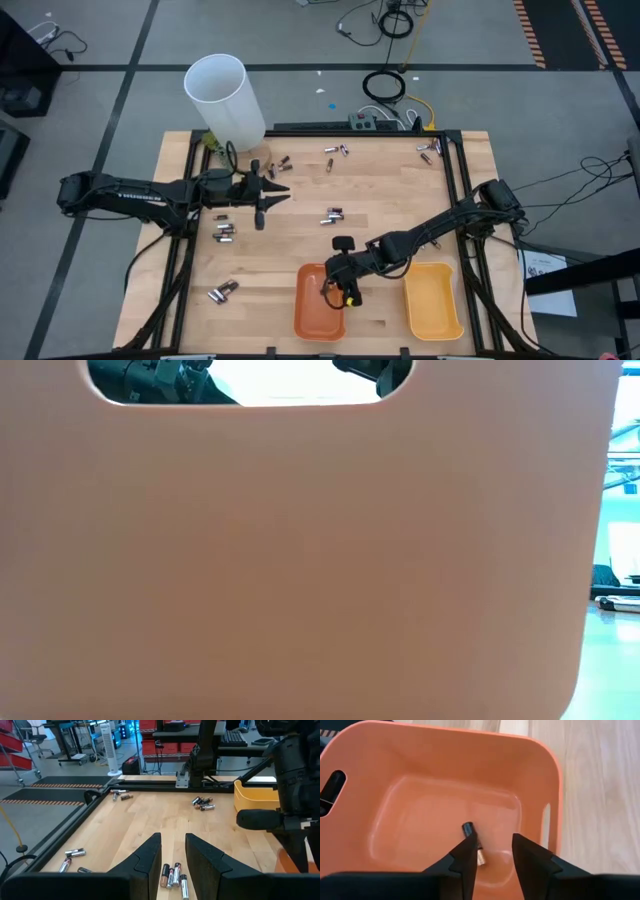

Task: Sort batteries

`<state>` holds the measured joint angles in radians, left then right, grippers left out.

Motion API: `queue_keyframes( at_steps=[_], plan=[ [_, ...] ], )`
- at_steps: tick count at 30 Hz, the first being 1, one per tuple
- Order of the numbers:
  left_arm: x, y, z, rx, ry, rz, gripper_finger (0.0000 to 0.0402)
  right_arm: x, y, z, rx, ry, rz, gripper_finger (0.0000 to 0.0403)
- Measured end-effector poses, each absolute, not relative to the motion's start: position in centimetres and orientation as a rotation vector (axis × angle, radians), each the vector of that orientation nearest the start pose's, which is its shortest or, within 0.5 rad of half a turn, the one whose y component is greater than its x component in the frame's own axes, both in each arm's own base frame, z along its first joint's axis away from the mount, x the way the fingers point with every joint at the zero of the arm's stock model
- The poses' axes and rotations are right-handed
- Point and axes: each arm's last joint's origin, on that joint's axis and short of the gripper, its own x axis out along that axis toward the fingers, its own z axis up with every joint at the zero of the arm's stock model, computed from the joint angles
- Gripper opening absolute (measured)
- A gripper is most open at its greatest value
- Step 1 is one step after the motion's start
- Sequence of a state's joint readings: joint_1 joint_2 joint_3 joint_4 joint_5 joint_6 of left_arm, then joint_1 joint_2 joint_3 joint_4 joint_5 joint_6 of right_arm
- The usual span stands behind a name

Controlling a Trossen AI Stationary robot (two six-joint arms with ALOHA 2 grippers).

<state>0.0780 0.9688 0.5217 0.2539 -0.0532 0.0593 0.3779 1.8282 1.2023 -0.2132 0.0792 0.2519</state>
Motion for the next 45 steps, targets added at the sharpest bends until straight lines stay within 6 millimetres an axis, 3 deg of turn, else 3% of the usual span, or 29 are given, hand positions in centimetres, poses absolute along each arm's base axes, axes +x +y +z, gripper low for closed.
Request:
queue_keyframes(
  at_steps=[3,6,9,12,19,24,27,30,38,45],
  plan=[
    [21.1,1.8,25.1,0.057,0.199,0.125,0.0097,36.3,14.0,20.2,0.038,0.839,0.179,0.0130],
    [21.1,1.8,24.9,0.057,0.210,0.125,0.0097,37.1,13.6,22.9,0.020,0.829,0.177,0.0136],
    [21.0,1.8,24.6,0.057,0.219,0.124,0.0097,37.8,12.6,25.5,-0.014,0.841,0.141,0.0136],
    [21.0,1.8,24.3,0.057,0.227,0.124,0.0097,38.0,10.6,26.7,-0.064,0.893,0.083,0.0137],
    [20.8,1.7,23.7,0.031,0.283,0.124,0.0097,37.7,3.4,26.4,-0.117,1.037,-0.028,0.0137],
    [20.7,1.7,23.2,0.003,0.336,0.127,0.0097,37.2,-0.7,24.6,-0.110,1.110,0.008,0.0137],
    [20.6,1.5,23.0,-0.022,0.359,0.121,0.0097,34.9,-3.0,23.1,-0.015,1.287,-0.024,0.0137],
    [20.5,1.2,22.8,-0.021,0.388,0.101,0.0097,32.4,-4.5,23.0,0.091,1.378,-0.111,0.0137],
    [20.5,0.5,22.6,-0.014,0.406,0.067,0.0097,24.7,-4.6,23.2,0.416,1.489,-0.397,0.0137],
    [20.5,0.4,22.7,-0.012,0.398,0.070,0.0097,21.0,-4.6,20.8,0.728,1.531,-0.624,0.0137]
  ],
)
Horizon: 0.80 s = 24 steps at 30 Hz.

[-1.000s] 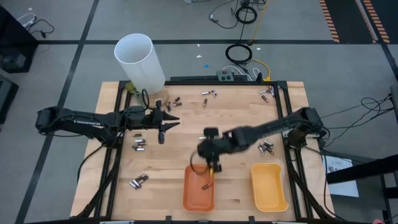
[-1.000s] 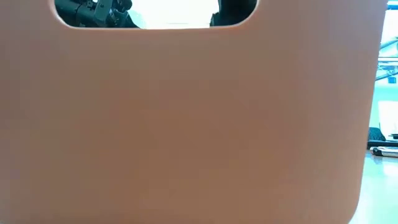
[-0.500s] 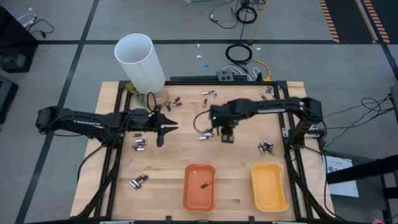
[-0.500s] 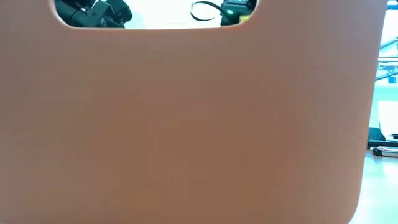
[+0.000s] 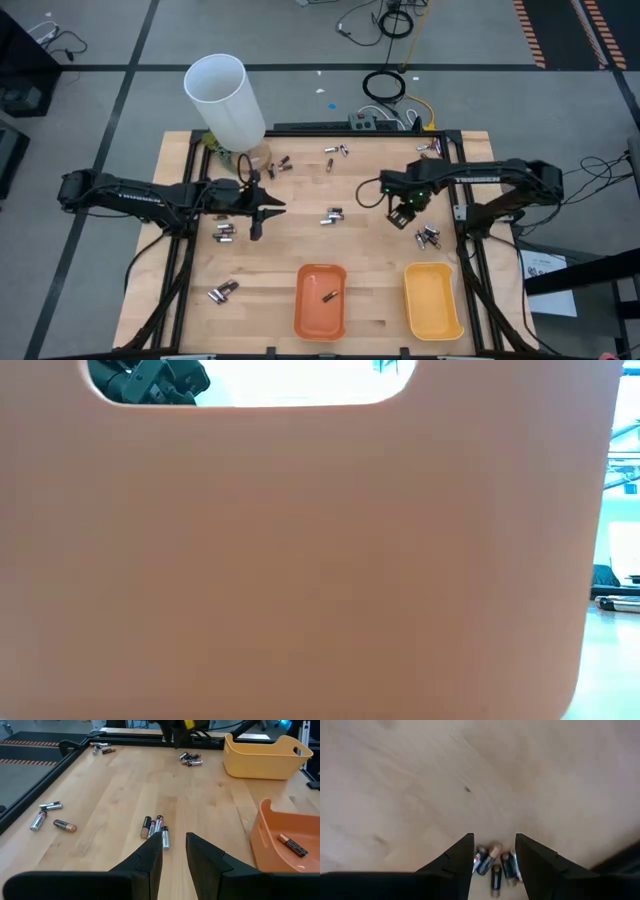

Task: Sort batteries

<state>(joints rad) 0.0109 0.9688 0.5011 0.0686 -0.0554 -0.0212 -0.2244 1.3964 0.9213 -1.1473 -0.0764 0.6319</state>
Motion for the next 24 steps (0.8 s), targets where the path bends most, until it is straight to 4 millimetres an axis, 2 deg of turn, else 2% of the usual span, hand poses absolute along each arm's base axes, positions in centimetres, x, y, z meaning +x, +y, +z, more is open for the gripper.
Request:
queue_keyframes(
  at_steps=[5,10,24],
  plan=[
    [20.6,0.4,22.7,-0.027,0.390,0.073,0.0097,19.7,-4.2,19.0,0.851,1.600,-0.712,0.0137],
    [20.6,0.4,22.7,-0.036,0.390,0.076,0.0097,19.0,-3.9,18.0,0.888,1.634,-0.751,0.0137],
    [20.5,0.4,22.7,-0.025,0.395,0.078,0.0097,18.6,-2.9,15.9,0.988,1.610,-0.736,0.0137]
  ],
)
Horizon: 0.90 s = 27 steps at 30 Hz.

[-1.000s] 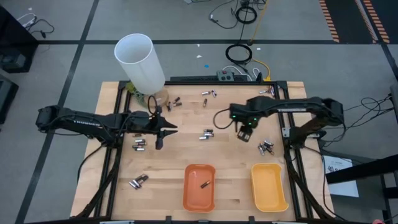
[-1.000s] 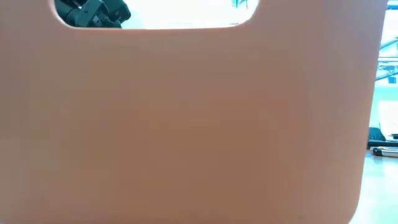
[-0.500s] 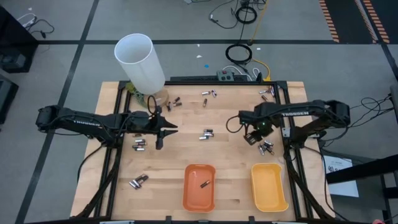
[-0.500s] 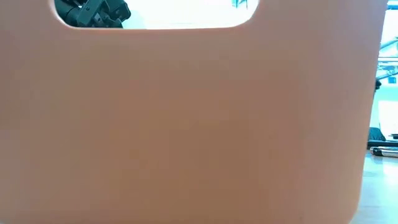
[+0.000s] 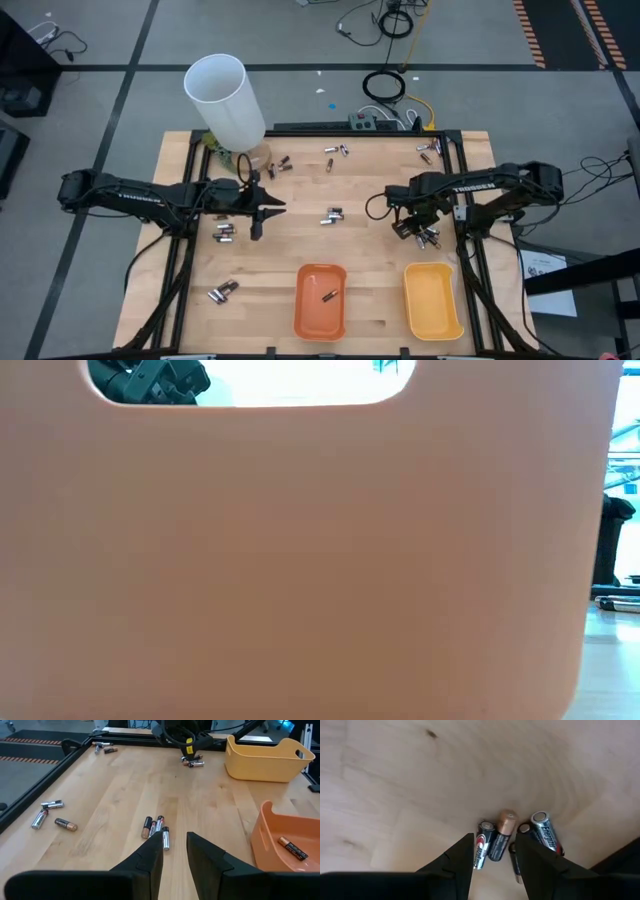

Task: Sort batteries

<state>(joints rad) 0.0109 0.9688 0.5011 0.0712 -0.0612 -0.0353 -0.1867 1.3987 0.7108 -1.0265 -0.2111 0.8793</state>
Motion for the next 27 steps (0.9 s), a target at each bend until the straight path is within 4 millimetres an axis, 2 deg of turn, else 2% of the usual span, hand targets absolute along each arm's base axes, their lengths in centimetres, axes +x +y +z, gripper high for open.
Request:
queue_keyframes(
  at_steps=[6,13,23,27],
  plan=[
    [20.5,0.4,22.7,-0.010,0.398,0.076,0.0097,18.5,-2.9,15.4,0.991,1.603,-0.736,0.0137],
    [20.5,0.4,22.7,-0.010,0.398,0.076,0.0097,18.1,-2.8,13.9,1.004,1.554,-0.731,0.0137],
    [20.5,0.4,22.7,-0.010,0.397,0.076,0.0097,17.5,-2.7,13.3,1.015,1.572,-0.758,0.0136],
    [20.5,0.4,22.7,-0.010,0.397,0.076,0.0097,17.5,-2.7,13.3,1.007,1.573,-0.752,0.0121]
  ],
)
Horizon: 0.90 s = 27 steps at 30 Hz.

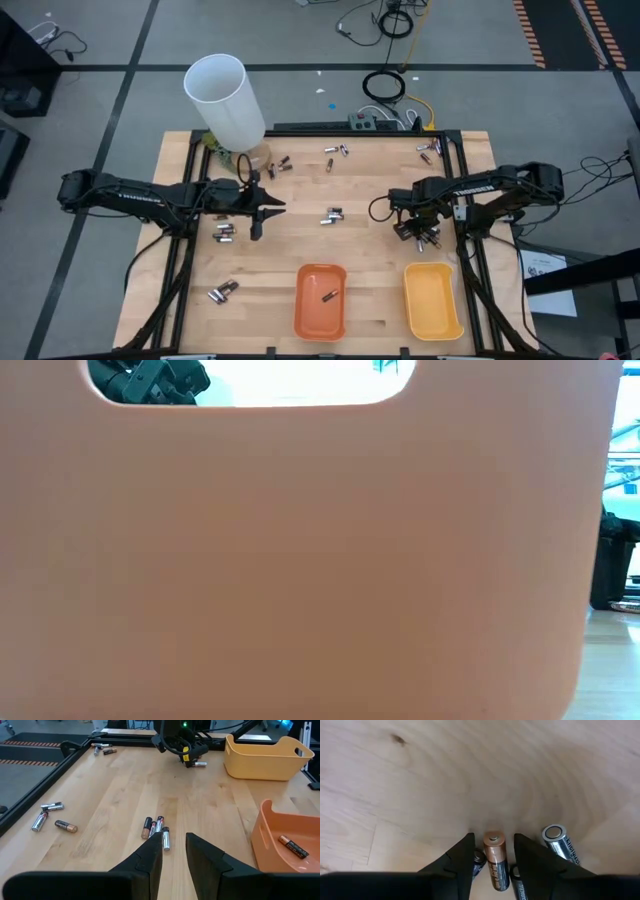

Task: Sort batteries

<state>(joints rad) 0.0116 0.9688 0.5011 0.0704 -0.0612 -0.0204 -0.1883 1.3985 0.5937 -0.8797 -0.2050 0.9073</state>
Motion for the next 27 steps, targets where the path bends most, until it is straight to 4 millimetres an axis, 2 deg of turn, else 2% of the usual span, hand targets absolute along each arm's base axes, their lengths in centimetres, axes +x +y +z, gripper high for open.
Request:
queue_keyframes(
  at_steps=[11,18,23,27],
  plan=[
    [20.5,0.4,22.7,-0.011,0.393,0.076,0.0097,17.6,-2.8,13.3,0.967,1.566,-0.732,0.0020],
    [20.5,0.4,22.7,-0.011,0.392,0.076,0.0097,18.3,-3.0,13.8,0.924,1.540,-0.692,0.0026],
    [20.5,0.4,22.7,-0.015,0.393,0.076,0.0097,20.0,-3.5,15.6,0.853,1.455,-0.659,0.0022],
    [20.5,0.4,22.7,-0.026,0.392,0.078,0.0097,21.8,-3.9,17.8,0.804,1.366,-0.610,0.0023]
  ],
)
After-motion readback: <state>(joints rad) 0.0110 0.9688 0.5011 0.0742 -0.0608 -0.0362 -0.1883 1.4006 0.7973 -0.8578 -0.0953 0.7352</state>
